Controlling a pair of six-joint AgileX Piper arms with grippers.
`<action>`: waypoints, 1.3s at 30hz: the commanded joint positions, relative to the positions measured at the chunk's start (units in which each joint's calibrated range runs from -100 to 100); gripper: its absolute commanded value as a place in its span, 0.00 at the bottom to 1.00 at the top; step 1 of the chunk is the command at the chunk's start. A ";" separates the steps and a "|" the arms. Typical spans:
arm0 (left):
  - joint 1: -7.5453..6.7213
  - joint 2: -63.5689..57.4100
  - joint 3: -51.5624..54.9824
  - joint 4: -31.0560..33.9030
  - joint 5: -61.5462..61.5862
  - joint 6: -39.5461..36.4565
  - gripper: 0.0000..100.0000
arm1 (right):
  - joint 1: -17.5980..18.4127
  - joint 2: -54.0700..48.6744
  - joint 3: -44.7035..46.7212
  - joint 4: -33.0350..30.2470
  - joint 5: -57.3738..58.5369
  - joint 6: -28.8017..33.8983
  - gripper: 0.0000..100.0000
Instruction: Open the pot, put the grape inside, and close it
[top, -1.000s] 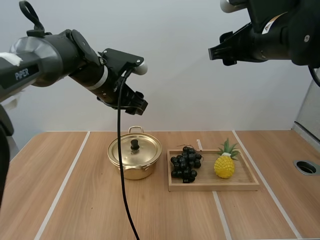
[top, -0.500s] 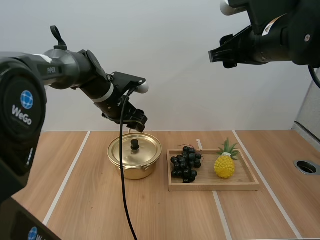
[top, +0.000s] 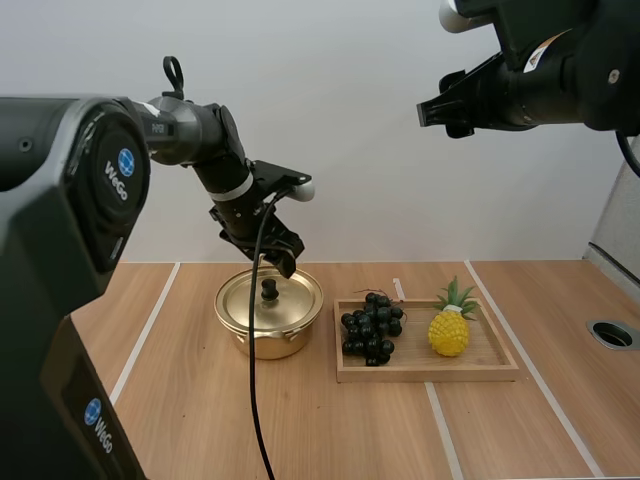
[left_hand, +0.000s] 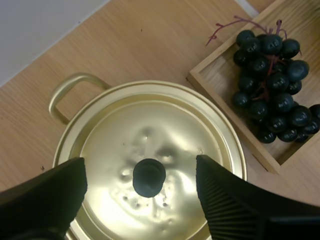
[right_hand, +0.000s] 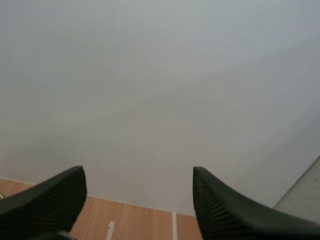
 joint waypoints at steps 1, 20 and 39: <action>-0.20 1.35 -1.40 1.70 1.61 -1.30 1.00 | -0.17 -0.21 -0.46 0.15 0.23 -1.04 1.00; -1.58 6.93 -1.51 5.78 -2.78 -3.31 1.00 | -0.17 -0.21 -0.46 0.49 0.23 -1.47 1.00; -1.58 7.83 -1.51 5.87 0.14 -3.52 1.00 | -0.17 -0.21 -0.46 0.59 0.23 -1.46 1.00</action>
